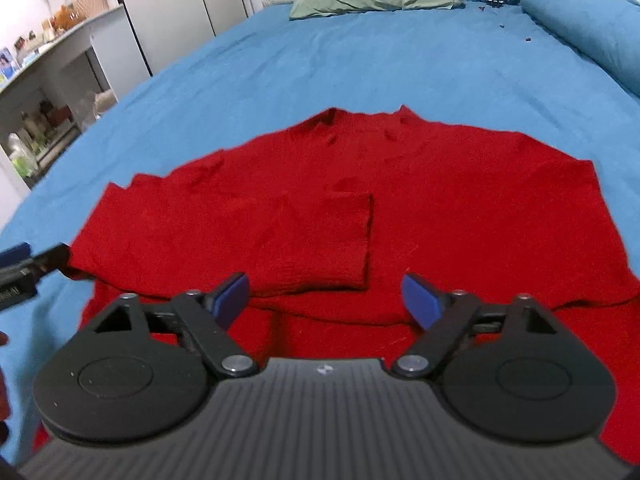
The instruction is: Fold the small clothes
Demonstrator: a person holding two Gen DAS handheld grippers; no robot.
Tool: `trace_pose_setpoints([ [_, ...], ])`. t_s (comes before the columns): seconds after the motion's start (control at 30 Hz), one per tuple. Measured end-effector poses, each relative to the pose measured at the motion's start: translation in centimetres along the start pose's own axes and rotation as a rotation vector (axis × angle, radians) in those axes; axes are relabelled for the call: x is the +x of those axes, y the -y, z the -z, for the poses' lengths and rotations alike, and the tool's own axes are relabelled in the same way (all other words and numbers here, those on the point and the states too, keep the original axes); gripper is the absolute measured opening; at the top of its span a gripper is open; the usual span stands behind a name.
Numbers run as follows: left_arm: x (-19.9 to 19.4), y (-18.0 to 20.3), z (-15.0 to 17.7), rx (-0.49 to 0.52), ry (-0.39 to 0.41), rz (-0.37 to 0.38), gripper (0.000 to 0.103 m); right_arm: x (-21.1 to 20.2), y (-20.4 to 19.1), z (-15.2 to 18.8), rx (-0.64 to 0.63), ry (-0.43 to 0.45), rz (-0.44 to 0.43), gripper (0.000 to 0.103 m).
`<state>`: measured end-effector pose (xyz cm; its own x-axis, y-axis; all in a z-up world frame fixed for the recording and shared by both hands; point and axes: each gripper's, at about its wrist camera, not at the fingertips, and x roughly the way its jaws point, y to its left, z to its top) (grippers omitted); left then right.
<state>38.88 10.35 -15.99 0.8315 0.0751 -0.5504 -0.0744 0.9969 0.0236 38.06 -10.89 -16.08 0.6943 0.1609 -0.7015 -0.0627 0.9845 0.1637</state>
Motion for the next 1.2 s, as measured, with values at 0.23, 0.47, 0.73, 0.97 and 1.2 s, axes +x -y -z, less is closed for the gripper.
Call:
trace_pose_setpoints([
  [0.23,1.2,-1.2,0.6,0.007,-0.020,0.008,0.095,2.0,-0.3,0.8,0.046,0.049,0.045,0.077],
  [0.47,1.1,-1.6,0.8,-0.007,-0.031,0.021,0.095,2.9,-0.6,0.5,0.025,0.050,0.054,0.028],
  [0.73,0.6,-1.0,1.2,0.054,-0.013,0.049,0.095,0.1,-0.1,-4.7,-0.024,0.134,0.047,0.022],
  [0.97,2.2,1.2,1.3,0.113,-0.022,0.067,0.095,-3.5,7.0,-8.0,0.002,0.209,0.200,0.022],
  [1.2,4.5,3.3,2.0,0.156,-0.072,0.055,0.095,-2.1,14.1,-5.0,0.081,0.155,0.238,0.022],
])
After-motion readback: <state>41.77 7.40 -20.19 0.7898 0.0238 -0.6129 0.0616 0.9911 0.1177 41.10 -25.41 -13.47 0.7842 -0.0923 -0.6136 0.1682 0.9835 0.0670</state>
